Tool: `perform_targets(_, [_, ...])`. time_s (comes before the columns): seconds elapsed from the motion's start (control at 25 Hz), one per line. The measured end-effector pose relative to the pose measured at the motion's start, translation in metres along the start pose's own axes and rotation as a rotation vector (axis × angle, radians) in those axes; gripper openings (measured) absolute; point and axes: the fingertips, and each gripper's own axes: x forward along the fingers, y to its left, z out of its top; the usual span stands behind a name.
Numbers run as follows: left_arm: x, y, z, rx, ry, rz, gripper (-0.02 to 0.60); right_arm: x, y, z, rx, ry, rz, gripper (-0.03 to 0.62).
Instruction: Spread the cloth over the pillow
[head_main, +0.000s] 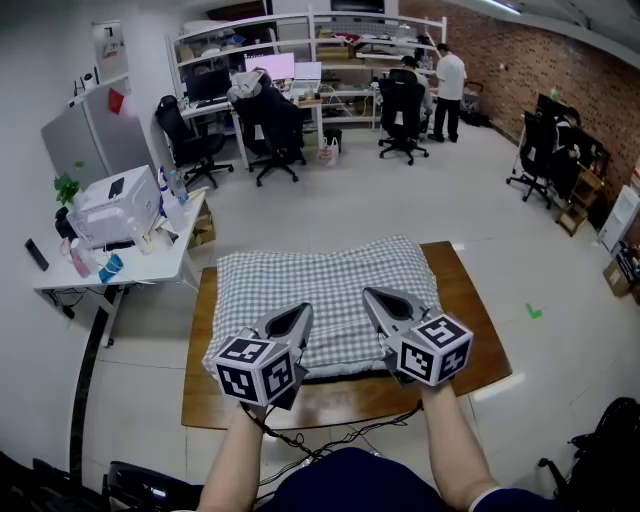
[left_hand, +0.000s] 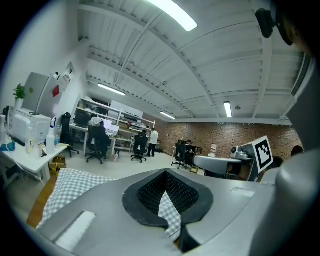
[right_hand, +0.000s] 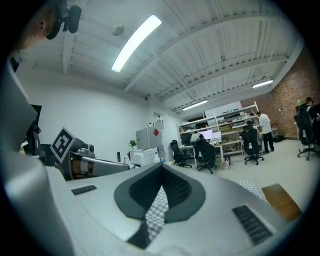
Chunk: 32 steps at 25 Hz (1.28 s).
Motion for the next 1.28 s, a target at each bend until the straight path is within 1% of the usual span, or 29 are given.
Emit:
perform_targets(0.4, [0.001,0.005,0.003,0.008,0.004,0.027,0.006,0.007,0.004,0.0,-0.013,0.021,0.018,0.0])
perform_targets(0.68, [0.001,0.005,-0.003,0.012,0.019,0.033,0.006,0.007,0.006,-0.006,-0.005,0.03,0.03,0.0])
perform_targets(1.28, [0.0,0.005,-0.004,0.015,0.035,0.035,0.007,0.009,0.012,-0.011,-0.01,0.057,0.045,0.0])
